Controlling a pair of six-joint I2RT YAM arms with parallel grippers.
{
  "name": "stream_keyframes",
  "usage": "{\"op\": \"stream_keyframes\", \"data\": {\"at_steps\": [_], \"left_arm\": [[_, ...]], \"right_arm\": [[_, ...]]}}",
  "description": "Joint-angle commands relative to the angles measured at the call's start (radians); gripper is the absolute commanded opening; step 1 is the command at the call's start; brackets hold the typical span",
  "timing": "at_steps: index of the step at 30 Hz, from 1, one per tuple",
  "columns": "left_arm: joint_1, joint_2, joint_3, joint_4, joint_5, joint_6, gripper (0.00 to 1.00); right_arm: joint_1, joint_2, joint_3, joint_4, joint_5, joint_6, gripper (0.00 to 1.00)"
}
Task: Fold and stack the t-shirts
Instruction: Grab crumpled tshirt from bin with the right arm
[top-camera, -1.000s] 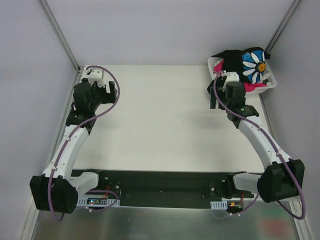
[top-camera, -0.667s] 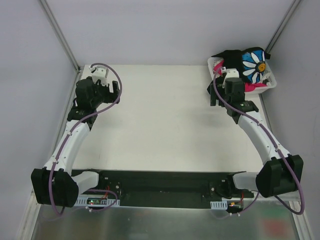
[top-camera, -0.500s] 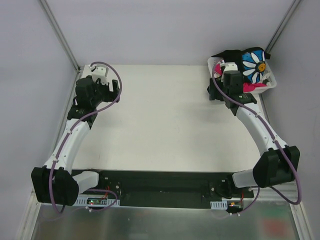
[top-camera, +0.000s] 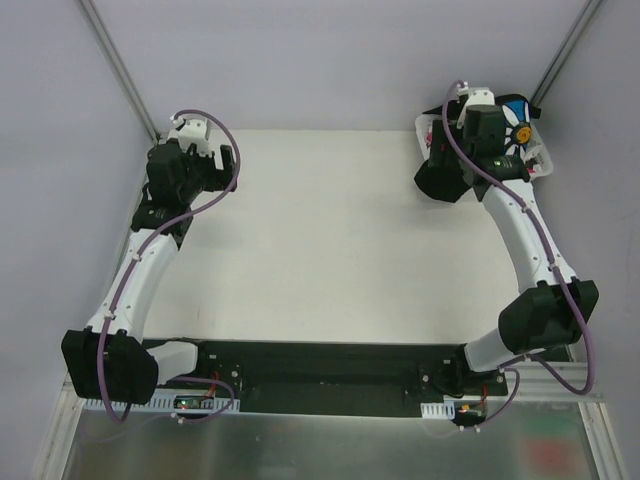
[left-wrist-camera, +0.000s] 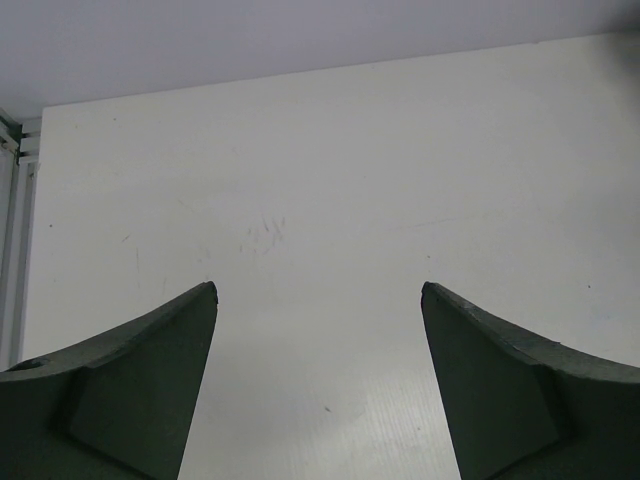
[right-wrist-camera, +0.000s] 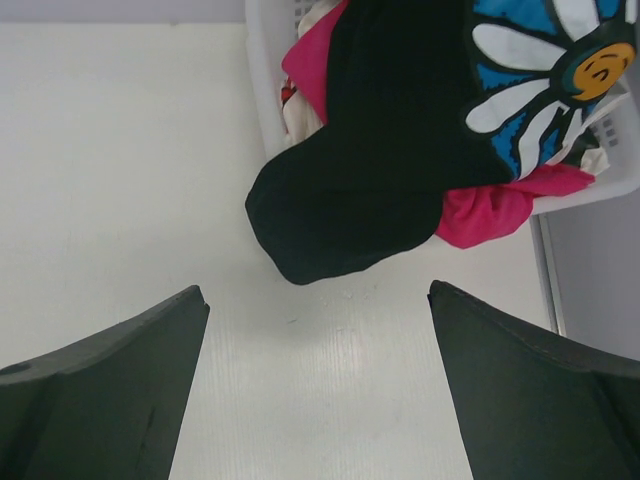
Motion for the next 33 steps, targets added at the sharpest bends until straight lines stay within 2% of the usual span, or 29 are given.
{"op": "stream_keyframes", "data": {"at_steps": [1, 5, 11, 14, 19, 23, 27, 29, 33], "left_arm": [[-0.003, 0.023, 0.079, 0.013, 0.001, -0.023, 0.82], [-0.003, 0.063, 0.151, 0.013, 0.032, -0.046, 0.82], [-0.003, 0.145, 0.244, -0.034, 0.121, -0.111, 0.83], [-0.003, 0.192, 0.293, -0.086, 0.161, -0.119, 0.83], [-0.003, 0.213, 0.293, -0.103, 0.147, -0.109, 0.82], [-0.005, 0.219, 0.29, -0.117, 0.141, -0.102, 0.82], [-0.003, 0.212, 0.281, -0.116, 0.159, -0.108, 0.82], [-0.003, 0.21, 0.28, -0.117, 0.159, -0.103, 0.82], [-0.003, 0.204, 0.274, -0.117, 0.173, -0.1, 0.82]], "right_arm": [[-0.059, 0.015, 0.113, -0.03, -0.038, 0.01, 0.96], [-0.154, 0.018, 0.156, -0.069, -0.049, 0.062, 0.96], [-0.225, 0.036, 0.158, -0.098, -0.11, 0.113, 0.96], [-0.263, 0.096, 0.179, -0.145, -0.17, 0.15, 0.96], [-0.288, 0.204, 0.21, -0.185, -0.222, 0.187, 0.97], [-0.312, 0.326, 0.326, -0.276, -0.258, 0.219, 0.97], [-0.327, 0.438, 0.44, -0.365, -0.36, 0.239, 0.99], [-0.323, 0.44, 0.435, -0.35, -0.386, 0.236, 0.97], [-0.295, 0.36, 0.34, -0.236, -0.314, 0.182, 0.97]]}}
